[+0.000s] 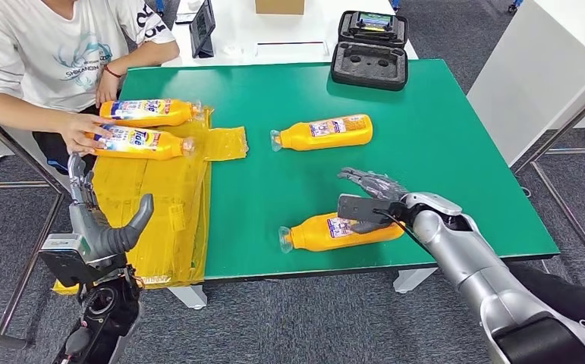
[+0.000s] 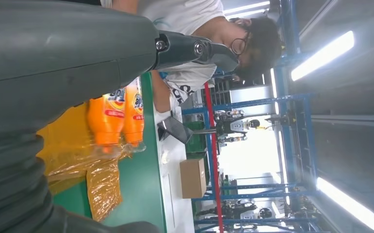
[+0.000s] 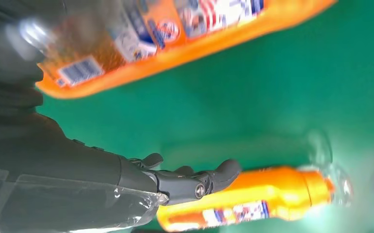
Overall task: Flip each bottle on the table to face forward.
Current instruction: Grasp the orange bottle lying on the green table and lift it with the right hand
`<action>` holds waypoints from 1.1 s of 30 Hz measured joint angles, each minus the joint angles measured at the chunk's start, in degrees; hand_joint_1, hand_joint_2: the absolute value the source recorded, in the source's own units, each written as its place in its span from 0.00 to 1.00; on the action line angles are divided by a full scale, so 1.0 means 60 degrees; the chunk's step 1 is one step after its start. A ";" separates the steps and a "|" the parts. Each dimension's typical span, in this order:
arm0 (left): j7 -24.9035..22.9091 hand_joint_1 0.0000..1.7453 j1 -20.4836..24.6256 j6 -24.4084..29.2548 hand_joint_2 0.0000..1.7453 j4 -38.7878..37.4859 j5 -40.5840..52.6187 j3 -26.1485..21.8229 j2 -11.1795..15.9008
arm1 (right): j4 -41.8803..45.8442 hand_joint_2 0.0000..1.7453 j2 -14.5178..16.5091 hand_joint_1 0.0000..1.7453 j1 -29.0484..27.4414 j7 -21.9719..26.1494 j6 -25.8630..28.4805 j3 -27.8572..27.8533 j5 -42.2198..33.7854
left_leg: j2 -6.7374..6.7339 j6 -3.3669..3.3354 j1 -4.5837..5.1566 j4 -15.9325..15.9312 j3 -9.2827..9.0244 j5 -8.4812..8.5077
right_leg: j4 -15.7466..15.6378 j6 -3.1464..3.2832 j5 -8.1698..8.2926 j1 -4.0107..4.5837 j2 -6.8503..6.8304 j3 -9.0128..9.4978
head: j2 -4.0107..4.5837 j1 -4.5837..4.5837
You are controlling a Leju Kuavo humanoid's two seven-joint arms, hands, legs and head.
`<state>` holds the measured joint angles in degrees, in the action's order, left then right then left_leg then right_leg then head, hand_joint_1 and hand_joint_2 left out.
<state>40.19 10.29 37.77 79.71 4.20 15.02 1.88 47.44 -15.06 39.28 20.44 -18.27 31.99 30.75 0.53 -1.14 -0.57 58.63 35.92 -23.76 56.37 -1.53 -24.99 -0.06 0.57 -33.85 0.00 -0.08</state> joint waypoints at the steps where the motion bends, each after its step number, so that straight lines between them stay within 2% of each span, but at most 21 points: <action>1: 0.0000 0.00 0.0000 0.0005 1.00 0.0000 -0.0001 0.0000 -0.0011 | -0.0080 1.00 0.0015 0.00 0.0005 0.0017 0.0011 0.0066 0.0004 | 0.0000 0.0000 0.0000 0.0000 0.0000 0.0000 | 0.0000 0.0000 0.0000 0.0000 0.0000 0.0000 | 0.0000 0.0000; 17: 0.0000 0.00 -0.0028 -0.0032 1.00 -0.0019 -0.0106 0.0003 -0.0100 | -0.1191 1.00 0.0357 0.00 0.0307 0.0371 0.0121 0.0617 -0.0010 | -0.0003 0.0000 0.0000 0.0000 0.0000 0.0000 | 0.0000 0.0000 0.0000 0.0000 0.0001 0.0000 | 0.0000 0.0000; 33: 0.0000 0.00 -0.0053 -0.0237 1.00 -0.0150 -0.0349 0.0003 -0.0212 | -0.2133 1.00 0.0628 0.00 0.0589 0.0359 0.0291 0.0892 0.0090 | -0.0002 -0.0001 0.0000 0.0000 -0.0003 0.0002 | -0.0001 0.0000 0.0001 0.0000 0.0001 0.0001 | 0.0000 -0.0001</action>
<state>40.19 9.97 36.35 78.81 2.11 15.04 0.61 34.64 -11.29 42.81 22.59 -16.52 37.35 31.29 0.51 -1.14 -0.57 58.63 35.91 -23.75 56.37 -1.53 -24.98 -0.06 0.58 -33.84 0.00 -0.08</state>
